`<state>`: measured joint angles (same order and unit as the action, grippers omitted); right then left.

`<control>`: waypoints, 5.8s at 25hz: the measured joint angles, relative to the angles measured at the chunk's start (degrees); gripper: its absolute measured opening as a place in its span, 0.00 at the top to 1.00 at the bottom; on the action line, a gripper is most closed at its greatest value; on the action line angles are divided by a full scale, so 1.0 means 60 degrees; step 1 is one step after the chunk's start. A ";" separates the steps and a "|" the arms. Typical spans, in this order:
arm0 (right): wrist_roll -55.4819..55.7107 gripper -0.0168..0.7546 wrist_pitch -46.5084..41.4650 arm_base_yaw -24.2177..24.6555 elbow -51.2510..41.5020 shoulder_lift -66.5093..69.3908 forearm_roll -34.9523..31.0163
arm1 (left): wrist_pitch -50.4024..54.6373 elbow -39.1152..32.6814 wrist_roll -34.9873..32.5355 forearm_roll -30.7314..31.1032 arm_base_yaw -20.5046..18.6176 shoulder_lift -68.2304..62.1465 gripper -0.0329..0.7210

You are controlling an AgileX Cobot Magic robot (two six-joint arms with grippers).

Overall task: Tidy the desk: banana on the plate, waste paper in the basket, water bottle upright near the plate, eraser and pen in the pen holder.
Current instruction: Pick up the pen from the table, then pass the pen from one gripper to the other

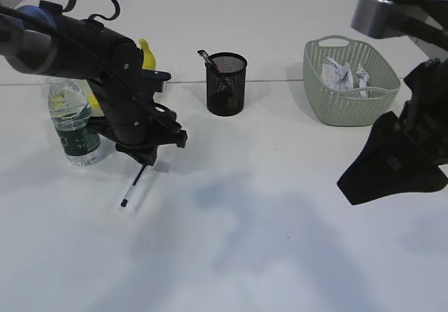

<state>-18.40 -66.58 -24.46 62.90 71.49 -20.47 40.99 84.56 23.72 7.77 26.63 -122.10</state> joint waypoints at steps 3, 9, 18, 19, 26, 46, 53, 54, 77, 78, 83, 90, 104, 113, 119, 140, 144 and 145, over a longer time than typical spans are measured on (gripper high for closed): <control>0.0000 0.52 -0.0001 0.0000 0.0000 0.0000 0.0000 | 0.0000 0.0000 0.0000 0.0098 0.0035 0.0146 0.90; -0.0016 0.52 0.0019 0.0000 0.0000 0.0000 -0.0023 | -0.0352 0.0000 0.0000 0.0426 0.0340 0.0364 0.90; -0.0016 0.52 0.0019 0.0000 0.0000 0.0000 -0.0233 | -0.1722 0.0000 0.0000 0.1117 0.0391 0.0798 0.90; -0.0016 0.52 0.0019 0.0000 0.0000 0.0000 -0.0273 | -0.1981 0.0000 0.0000 0.1183 0.0391 0.0798 0.90; -0.0016 0.52 0.0023 0.0000 0.0000 0.0000 -0.0325 | -0.3971 -0.0012 0.0000 0.1606 0.0391 0.0837 0.90; -0.0016 0.52 0.0040 0.0000 0.0000 0.0000 -0.0348 | -0.8687 -0.0020 0.0000 0.2250 0.0391 0.0858 0.90; -0.0162 0.52 0.0992 0.0000 0.0000 0.0000 -0.0455 | -0.8773 -0.0135 0.0000 0.2289 0.0391 0.0918 0.90; -0.0270 0.52 0.1192 0.0000 0.0000 0.0000 -0.0549 | -0.8847 -0.0276 0.0000 0.2311 0.0391 0.0974 0.90; -0.7363 0.52 0.5201 0.0000 -0.0016 0.0116 -0.7290 | -1.3997 -0.6913 0.0000 0.2861 0.0034 0.5408 0.90; -0.7664 0.52 0.5246 0.0000 -0.0016 0.0227 -0.7659 | -1.4188 -0.7071 0.0000 0.2861 0.0034 0.5539 0.90; -0.9619 0.52 0.5431 0.0000 -0.0016 0.0906 -0.9871 | -1.4571 -0.7531 -0.0019 0.2861 0.0034 0.5951 0.90; -1.1853 0.52 0.6104 -0.0496 -0.0016 0.1794 -1.2389 | -1.4734 -0.7620 -0.0115 0.2861 0.0034 0.5995 0.90; -1.3473 0.52 0.6564 -0.0649 0.0126 0.2974 -1.3742 | -1.4752 -0.7620 -0.0211 0.3185 0.0034 0.5995 0.90; -1.3490 0.52 0.6564 -0.0649 0.0472 0.3011 -1.3755 | -1.4752 -0.7620 -0.0211 0.3219 0.0034 0.5995 0.90; -1.3490 0.52 0.6564 -0.0649 0.0470 0.3040 -1.3763 | -1.4752 -0.7620 -0.0211 0.3219 0.0034 0.5995 0.90; -1.3490 0.79 0.6564 -0.0726 0.0580 0.3040 -1.3763 | -1.4812 -0.7620 -0.0211 0.3219 0.0191 0.5995 0.90; -1.3490 0.88 0.6547 -0.0726 0.0580 0.3040 -1.3777 | -1.4825 -0.7620 -0.0211 0.3219 0.0191 0.5995 0.90; -1.3490 0.89 0.6547 -0.0726 0.0580 0.3040 -1.3777 | -1.4825 -0.7620 -0.0211 0.3219 0.0191 0.5995 0.90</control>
<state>-99.34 -27.30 -28.81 66.38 89.73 -103.13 -47.96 38.84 22.46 27.09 27.78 -86.13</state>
